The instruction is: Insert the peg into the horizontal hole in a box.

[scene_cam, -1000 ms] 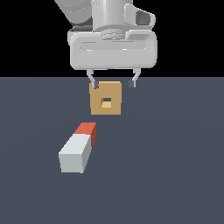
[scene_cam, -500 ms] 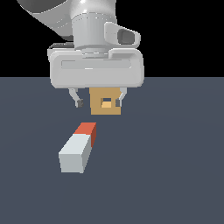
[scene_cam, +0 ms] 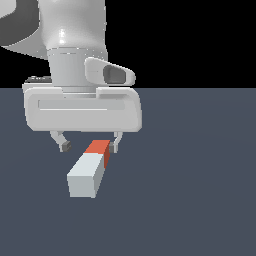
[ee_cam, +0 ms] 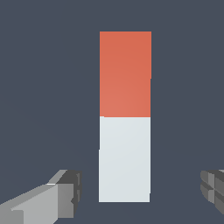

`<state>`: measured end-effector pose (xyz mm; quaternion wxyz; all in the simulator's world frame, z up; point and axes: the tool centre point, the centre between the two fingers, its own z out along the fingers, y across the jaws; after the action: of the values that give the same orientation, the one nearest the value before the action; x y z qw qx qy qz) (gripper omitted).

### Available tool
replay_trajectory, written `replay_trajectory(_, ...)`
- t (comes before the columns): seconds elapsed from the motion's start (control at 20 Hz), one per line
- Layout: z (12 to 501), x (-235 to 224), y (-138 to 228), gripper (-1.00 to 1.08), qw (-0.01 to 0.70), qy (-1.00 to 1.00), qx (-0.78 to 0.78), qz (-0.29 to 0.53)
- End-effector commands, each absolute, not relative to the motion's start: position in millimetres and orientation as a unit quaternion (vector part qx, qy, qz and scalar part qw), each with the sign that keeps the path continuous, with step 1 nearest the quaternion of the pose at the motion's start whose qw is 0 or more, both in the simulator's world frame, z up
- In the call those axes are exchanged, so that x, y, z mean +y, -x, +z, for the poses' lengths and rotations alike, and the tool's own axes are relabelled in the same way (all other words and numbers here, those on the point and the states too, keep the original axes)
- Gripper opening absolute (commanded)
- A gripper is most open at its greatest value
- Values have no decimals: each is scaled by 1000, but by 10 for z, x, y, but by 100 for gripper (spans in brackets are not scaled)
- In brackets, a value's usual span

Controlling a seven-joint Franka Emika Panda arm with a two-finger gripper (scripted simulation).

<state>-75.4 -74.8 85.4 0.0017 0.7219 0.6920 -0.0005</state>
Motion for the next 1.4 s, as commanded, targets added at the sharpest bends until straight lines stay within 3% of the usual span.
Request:
replay_trajectory(0.0,785,-797,813,100,1,-723,690,0)
replay_trajectory(1.2,238,-826,843,100,0,-724,690,0)
replay_trajectory(1.25,238,-826,843,-100,0,-724,690,0)
replay_trajectory(1.35,238,-826,843,-100,0,-724,690,0)
